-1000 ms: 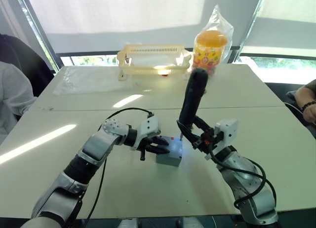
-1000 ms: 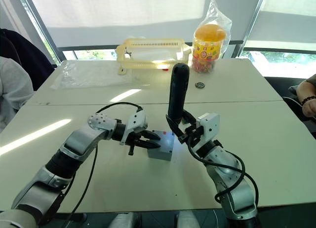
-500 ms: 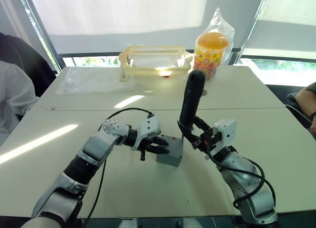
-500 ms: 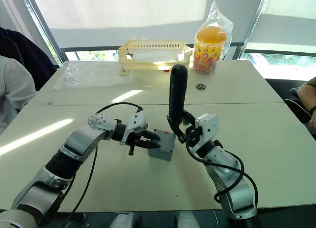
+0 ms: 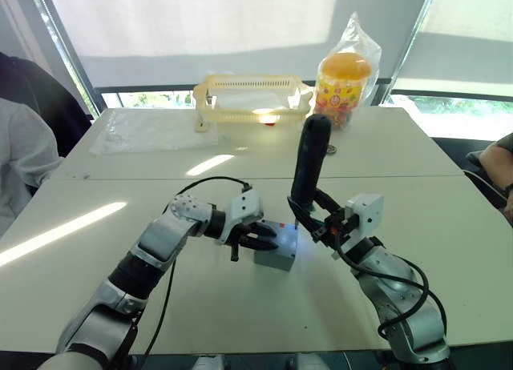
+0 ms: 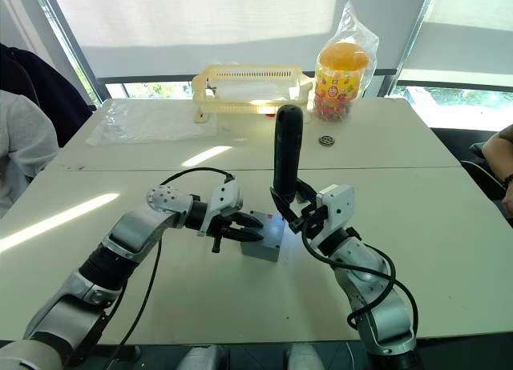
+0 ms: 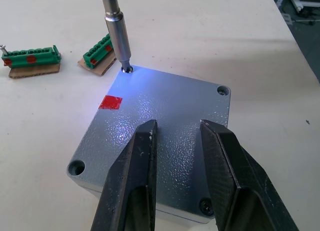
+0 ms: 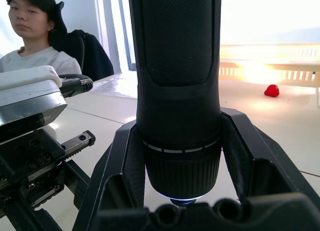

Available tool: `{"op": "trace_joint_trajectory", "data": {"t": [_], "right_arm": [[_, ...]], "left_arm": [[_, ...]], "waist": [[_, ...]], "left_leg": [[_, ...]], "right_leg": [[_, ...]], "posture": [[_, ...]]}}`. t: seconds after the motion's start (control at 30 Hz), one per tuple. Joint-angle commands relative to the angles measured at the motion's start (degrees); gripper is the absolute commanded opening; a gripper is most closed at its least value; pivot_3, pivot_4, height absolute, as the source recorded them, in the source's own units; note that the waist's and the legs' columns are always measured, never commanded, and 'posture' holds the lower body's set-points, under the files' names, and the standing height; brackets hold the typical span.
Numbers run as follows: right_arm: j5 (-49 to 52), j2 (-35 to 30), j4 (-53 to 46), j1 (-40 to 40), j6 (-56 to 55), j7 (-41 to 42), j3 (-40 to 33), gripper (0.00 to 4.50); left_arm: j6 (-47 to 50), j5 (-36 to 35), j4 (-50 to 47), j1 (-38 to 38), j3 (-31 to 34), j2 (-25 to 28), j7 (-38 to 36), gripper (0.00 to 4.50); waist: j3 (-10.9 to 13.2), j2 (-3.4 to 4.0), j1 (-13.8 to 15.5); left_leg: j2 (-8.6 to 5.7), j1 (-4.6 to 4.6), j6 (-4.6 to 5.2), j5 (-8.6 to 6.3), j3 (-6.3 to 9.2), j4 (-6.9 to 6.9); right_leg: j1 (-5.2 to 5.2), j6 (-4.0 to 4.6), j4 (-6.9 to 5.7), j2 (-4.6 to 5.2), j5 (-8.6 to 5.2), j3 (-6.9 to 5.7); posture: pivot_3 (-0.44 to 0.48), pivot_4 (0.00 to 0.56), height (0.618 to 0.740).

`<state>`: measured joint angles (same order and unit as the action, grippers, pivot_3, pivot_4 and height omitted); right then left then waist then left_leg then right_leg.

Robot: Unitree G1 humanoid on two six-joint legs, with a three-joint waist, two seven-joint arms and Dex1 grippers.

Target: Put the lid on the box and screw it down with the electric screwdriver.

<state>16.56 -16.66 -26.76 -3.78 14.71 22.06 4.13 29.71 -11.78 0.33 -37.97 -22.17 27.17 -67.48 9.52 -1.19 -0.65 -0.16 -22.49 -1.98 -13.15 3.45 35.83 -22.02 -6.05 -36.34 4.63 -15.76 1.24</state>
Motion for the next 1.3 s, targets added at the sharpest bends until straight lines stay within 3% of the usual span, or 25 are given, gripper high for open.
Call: {"op": "trace_joint_trajectory", "data": {"t": [0.03, 0.4, 0.53, 0.73, 0.83, 0.9, 1.03, 1.2, 1.3], "right_arm": [[-0.7, -0.6, 5.0, 2.9, 4.3, 0.4, 1.4, 1.76], [-0.2, -0.2, 4.2, 2.1, 3.1, 0.6, 0.4, 1.76], [3.9, -0.5, -2.7, -1.2, 4.9, 0.0, -2.6, 1.76], [16.7, -2.6, -15.1, -11.4, 18.6, -4.4, -9.0, 1.76], [37.5, -5.9, -15.0, -19.4, 28.8, -11.9, -18.1, 1.76], [50.0, -10.7, -11.1, -23.5, 33.9, -16.7, -23.4, 1.76], [63.0, -26.2, 0.5, -27.5, 44.1, -21.2, -29.8, 1.76], [68.4, -45.9, 13.6, -25.2, 61.9, -17.5, -26.2, 1.76], [69.4, -51.0, 20.9, -23.6, 69.9, -15.7, -23.2, 1.76]], "left_arm": [[0.8, 2.4, 0.3, 0.9, -2.3, 1.4, 0.2, 1.33], [0.5, 2.7, 0.1, 1.2, -2.6, 1.9, 0.3, 1.33], [0.2, 2.9, 0.5, 1.3, -2.5, 2.0, 0.5, 1.33], [-1.2, 3.6, 2.1, 2.7, -2.9, 2.1, 0.9, 1.33], [-0.9, 2.0, 1.2, 3.9, -1.0, 1.7, 1.7, 1.33], [-0.1, 0.1, 0.2, 3.9, 1.6, 0.6, 3.2, 1.33], [4.1, -5.1, -5.0, 3.2, 7.7, -0.3, 5.9, 1.33], [10.7, -10.8, -14.8, 4.4, 13.6, 4.2, 6.4, 1.33], [13.5, -12.2, -18.7, 6.1, 16.2, 7.8, 7.9, 1.33]], "waist": [[0.0, -0.01, 0.0], [-0.2, -0.02, 0.0], [-0.2, 0.01, 0.0], [0.2, 0.38, 0.0], [0.2, 0.39, 0.0], [0.2, 0.36, 0.0], [0.4, 0.38, 0.2], [1.1, 0.62, 0.1], [1.2, 0.63, -0.2]], "left_leg": [[0.00, 0.00, 0.00, 0.00, 0.00, -0.01], [0.03, 0.07, -0.01, 0.00, 0.03, -0.20], [0.03, 0.06, -0.01, 0.00, 0.06, -0.22], [0.02, -0.30, 0.00, 0.00, 0.08, -0.21], [0.03, -0.41, 0.00, 0.00, 0.10, -0.23], [0.05, -0.43, 0.00, 0.00, 0.14, -0.24], [0.11, -0.68, 0.01, 0.01, 0.09, -0.11], [-0.04, -1.14, 0.04, 0.01, -0.10, -0.09], [-0.09, -1.32, 0.26, -0.12, -0.14, -0.13]], "right_leg": [[0.01, 0.00, 0.02, 0.00, 0.00, 0.00], [0.05, 0.02, 0.20, 0.04, 0.01, 0.00], [0.05, 0.02, 0.22, 0.05, 0.01, 0.00], [-0.36, 0.07, 0.21, 0.08, 0.08, 0.06], [-0.48, 0.05, 0.21, 0.06, 0.09, 0.03], [-0.45, 0.05, 0.22, 0.07, 0.09, 0.01], [-0.52, 0.08, 0.28, 0.17, 0.08, -0.11], [-0.99, 0.06, 0.28, 0.34, 0.09, -0.08], [-1.24, -0.19, 0.25, 0.21, 0.20, -0.07]], "posture": [[0.000, 0.150, 0.740], [0.000, 0.150, 0.740], [0.000, 0.150, 0.740], [0.000, 0.150, 0.740], [0.000, 0.150, 0.740], [0.000, 0.150, 0.740], [0.000, 0.150, 0.740], [0.000, 0.150, 0.740], [0.000, 0.150, 0.740]]}}
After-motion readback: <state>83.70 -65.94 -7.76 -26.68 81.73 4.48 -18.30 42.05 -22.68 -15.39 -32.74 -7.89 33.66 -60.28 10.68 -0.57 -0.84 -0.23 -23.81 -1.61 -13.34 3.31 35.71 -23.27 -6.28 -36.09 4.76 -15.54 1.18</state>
